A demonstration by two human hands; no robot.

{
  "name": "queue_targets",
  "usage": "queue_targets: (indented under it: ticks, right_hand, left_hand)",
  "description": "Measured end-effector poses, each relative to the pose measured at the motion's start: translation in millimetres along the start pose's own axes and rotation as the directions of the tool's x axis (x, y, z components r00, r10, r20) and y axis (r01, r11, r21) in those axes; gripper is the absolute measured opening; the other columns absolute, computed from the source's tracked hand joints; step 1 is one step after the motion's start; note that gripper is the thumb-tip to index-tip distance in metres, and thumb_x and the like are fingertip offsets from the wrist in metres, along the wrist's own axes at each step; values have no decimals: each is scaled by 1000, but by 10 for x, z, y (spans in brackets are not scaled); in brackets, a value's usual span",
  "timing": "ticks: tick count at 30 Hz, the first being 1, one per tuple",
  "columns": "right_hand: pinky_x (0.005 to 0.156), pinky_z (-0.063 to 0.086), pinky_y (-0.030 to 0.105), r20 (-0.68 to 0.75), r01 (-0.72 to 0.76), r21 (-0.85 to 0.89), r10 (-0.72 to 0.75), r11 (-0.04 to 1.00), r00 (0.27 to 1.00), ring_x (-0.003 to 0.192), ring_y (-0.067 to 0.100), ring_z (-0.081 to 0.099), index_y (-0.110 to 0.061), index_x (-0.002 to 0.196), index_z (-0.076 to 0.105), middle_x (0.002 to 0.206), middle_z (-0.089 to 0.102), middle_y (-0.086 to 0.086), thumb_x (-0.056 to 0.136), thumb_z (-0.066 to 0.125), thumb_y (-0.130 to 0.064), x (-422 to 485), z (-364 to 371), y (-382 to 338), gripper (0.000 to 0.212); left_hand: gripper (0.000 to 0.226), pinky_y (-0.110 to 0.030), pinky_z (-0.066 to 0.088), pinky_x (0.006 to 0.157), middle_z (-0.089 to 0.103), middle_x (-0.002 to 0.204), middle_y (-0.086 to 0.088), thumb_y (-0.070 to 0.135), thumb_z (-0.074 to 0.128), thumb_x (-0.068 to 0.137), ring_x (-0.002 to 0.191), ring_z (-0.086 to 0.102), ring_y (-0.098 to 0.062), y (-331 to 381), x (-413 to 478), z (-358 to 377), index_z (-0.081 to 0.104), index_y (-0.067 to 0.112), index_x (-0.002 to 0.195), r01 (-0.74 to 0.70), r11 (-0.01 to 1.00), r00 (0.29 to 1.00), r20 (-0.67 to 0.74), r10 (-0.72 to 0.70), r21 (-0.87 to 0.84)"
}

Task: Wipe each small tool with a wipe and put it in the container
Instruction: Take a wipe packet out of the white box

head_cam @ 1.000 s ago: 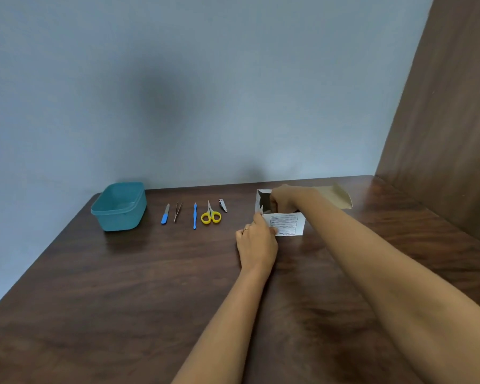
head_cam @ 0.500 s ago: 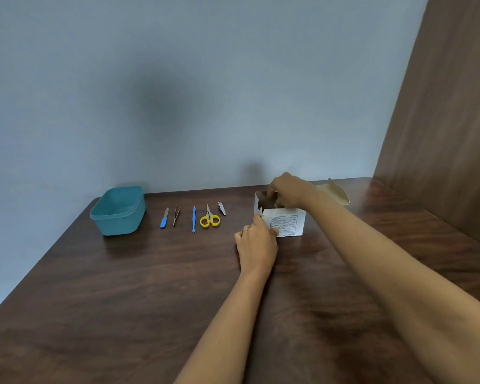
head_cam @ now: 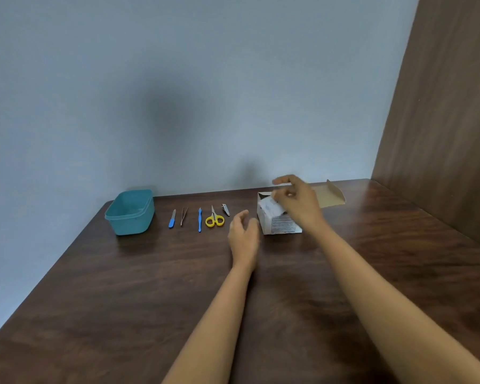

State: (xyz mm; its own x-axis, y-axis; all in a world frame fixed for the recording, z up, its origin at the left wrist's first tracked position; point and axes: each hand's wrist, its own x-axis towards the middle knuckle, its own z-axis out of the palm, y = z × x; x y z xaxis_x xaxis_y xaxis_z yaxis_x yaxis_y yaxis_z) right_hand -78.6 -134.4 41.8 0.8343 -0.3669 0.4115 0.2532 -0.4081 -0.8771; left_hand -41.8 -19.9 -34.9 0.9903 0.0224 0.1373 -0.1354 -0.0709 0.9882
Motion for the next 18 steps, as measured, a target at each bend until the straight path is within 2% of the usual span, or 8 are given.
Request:
queue_targets:
  ticks: [1,3,6,7,10,12,15,18]
  right_hand:
    - [57,45,9,20,-41,34,40,999,999,67,8,60,-10,104,62,80,65,7,85,59,0,-97,53,40,21]
    - [58,45,10,48,-101,48,99,994,994,68,8,59,-9,104,61,81,65,7,83,65,-2,-273,143,120,23]
    - [62,49,19,84,-126,27,123,992,989,69,7,64,-12,102,59,80,68,1,78,75,-12,-454,221,205,29]
    - [61,49,17,70,-125,30,123,992,990,67,5,63,-11,100,59,79,69,0,76,78,-14,-488,230,222,31]
    - [59,46,13,-63,-140,60,144,988,988,64,4,61,-10,93,59,75,66,-2,74,80,-19,-583,260,267,30]
    - [64,51,23,-115,-177,149,195,973,974,71,14,66,-11,87,60,80,68,3,78,77,-24,-641,288,330,23]
    - [74,57,37,10,-256,466,285,847,959,84,27,69,-9,86,59,91,69,17,90,63,-15,-724,312,412,8]
    - [75,58,29,165,-285,596,232,751,958,87,21,69,-4,85,59,90,69,14,91,57,-1,-763,278,400,7]
  left_hand:
    - [20,-32,44,94,64,109,-1,17,52,94,110,57,-22,31,-46,-51,64,16,109,72,982,997,7,-72,-174]
    - [24,-30,49,81,68,91,-4,25,48,99,93,62,-20,75,-134,-153,69,14,94,172,909,984,111,-139,-379]
    - [39,-29,53,74,71,86,-10,40,51,97,81,66,-16,53,-270,-293,74,9,91,195,915,959,265,-102,-354]
    - [33,-29,53,74,72,87,-11,37,56,95,81,66,-16,36,-303,-336,74,9,91,182,926,954,289,-84,-330]
    - [11,-23,55,69,73,87,-10,10,66,89,79,68,-15,22,-370,-465,71,7,98,182,930,936,348,-63,-321]
    - [14,-19,56,64,73,86,-10,-1,66,86,75,71,-12,38,-399,-506,68,4,99,208,921,939,331,-94,-330]
    - [12,-21,58,65,72,85,-10,-5,66,85,77,71,-15,60,-411,-518,66,5,92,207,902,967,221,-129,-379]
    - [9,-22,59,67,68,85,-12,-6,62,88,79,68,-17,73,-378,-508,61,3,90,204,881,975,166,-146,-426]
